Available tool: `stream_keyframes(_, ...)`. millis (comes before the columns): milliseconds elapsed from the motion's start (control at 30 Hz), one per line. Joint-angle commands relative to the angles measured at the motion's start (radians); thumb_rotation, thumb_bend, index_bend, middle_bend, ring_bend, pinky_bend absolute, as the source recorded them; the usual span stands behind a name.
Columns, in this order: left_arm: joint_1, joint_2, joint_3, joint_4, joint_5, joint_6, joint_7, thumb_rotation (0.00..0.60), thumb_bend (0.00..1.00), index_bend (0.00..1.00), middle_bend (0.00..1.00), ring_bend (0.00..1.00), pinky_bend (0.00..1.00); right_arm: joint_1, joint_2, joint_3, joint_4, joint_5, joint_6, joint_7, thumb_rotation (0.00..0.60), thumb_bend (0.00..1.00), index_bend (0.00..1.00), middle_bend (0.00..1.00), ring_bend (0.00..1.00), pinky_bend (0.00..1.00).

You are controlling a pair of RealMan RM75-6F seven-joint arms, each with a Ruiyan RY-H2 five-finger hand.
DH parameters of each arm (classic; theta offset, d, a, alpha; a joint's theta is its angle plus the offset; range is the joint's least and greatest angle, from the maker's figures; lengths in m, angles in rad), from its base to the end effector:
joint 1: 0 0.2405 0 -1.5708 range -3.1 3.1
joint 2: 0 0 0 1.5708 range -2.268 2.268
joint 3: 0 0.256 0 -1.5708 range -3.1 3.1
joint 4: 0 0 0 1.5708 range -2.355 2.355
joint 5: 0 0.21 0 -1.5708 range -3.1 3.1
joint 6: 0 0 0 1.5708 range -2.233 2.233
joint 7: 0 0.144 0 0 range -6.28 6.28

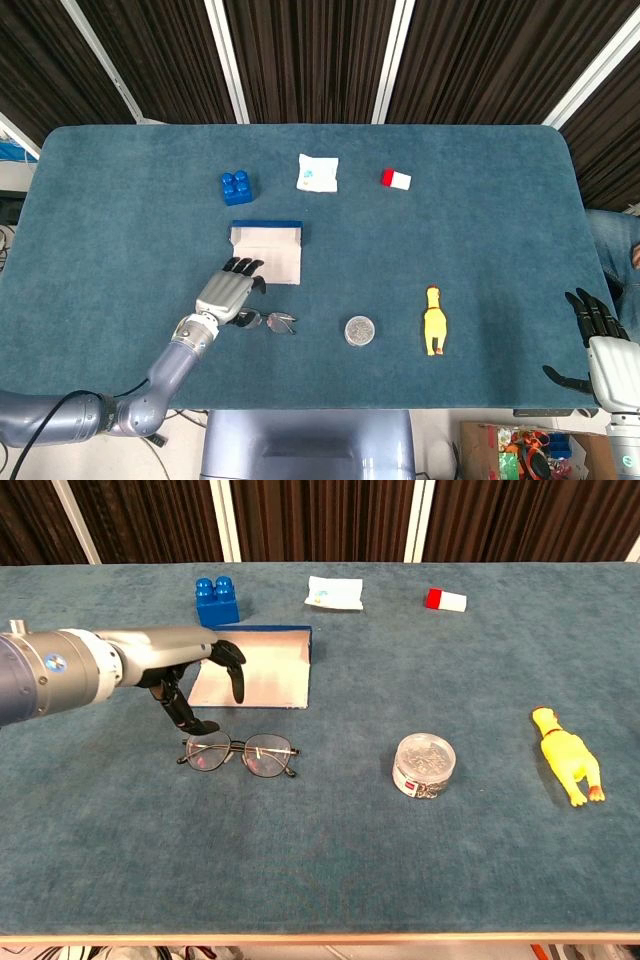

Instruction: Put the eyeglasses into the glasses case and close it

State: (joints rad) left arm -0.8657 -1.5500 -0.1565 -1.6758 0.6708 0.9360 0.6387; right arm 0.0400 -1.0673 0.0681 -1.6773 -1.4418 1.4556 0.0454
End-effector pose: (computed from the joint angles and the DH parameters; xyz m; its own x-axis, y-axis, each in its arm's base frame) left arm -0.1180 0.3215 -0.0412 0.4624 0.4650 0.7550 0.8830 -0.3188 -0.3445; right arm -0.3173 -0.1698 0.1711 0.3324 -0.0278 0.9427 -0.9388 0.0857 0.3335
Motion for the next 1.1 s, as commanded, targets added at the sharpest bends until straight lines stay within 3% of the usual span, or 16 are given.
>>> stream_keyframes(33, -0.012, -0.022, 0.011, 0.015, -0.009, 0.001, 0.01, 0.6, 0.32, 0.43, 0.08, 0.0, 0.0, 0.0, 0.001, 0.001, 0.0, 0.0, 0.001, 0.002, 0.6, 0.09, 0.0, 0.0, 0.05, 0.19)
stream_keyframes(833, -0.052, -0.107, 0.038, 0.079, -0.029, 0.031, 0.042, 0.6, 0.32, 0.55, 0.1, 0.0, 0.0, 0.0, 0.005, 0.004, 0.0, 0.007, -0.002, 0.012, 0.6, 0.09, 0.0, 0.0, 0.05, 0.19)
stream_keyframes(1100, -0.058, -0.12, 0.044, 0.094, -0.043, 0.042, 0.054, 0.6, 0.45, 0.58, 0.11, 0.0, 0.0, 0.0, 0.008, 0.004, -0.002, 0.011, -0.005, 0.021, 0.6, 0.09, 0.0, 0.0, 0.05, 0.19)
